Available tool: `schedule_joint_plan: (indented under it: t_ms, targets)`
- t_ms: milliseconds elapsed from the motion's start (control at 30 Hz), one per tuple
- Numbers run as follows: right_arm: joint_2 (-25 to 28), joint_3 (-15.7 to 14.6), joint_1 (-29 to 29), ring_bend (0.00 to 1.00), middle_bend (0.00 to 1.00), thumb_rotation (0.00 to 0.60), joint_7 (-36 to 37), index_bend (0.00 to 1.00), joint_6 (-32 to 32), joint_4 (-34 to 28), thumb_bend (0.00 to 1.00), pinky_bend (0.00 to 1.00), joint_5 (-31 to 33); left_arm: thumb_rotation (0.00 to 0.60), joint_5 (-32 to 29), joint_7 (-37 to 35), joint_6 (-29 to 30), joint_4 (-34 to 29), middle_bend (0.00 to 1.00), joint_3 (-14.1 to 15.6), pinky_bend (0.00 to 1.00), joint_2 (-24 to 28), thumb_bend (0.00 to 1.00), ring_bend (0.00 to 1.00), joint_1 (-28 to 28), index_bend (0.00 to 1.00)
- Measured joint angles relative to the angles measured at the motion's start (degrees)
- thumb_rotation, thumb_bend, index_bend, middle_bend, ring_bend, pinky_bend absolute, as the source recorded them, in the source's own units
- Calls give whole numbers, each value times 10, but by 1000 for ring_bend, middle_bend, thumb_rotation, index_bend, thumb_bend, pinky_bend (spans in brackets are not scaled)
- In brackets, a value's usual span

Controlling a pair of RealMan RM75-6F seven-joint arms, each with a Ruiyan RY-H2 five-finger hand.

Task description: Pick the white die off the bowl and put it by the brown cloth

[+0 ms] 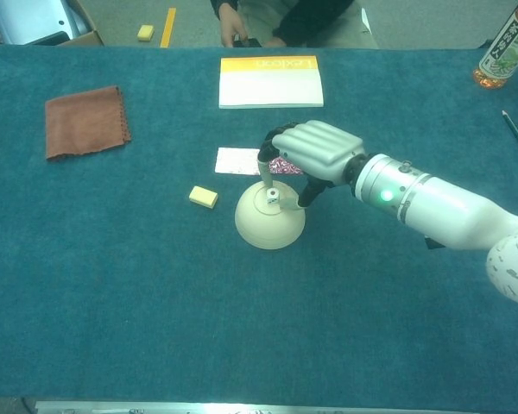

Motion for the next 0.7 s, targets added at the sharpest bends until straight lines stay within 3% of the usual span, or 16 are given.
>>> schedule_joint_plan:
  t_ms: [700]
  targets:
    - [-5, -1, 8, 148, 381, 600, -3, 557, 15, -3, 268, 139, 17, 600, 0, -10, 3, 9, 313, 0, 233, -2, 455, 191, 3, 268]
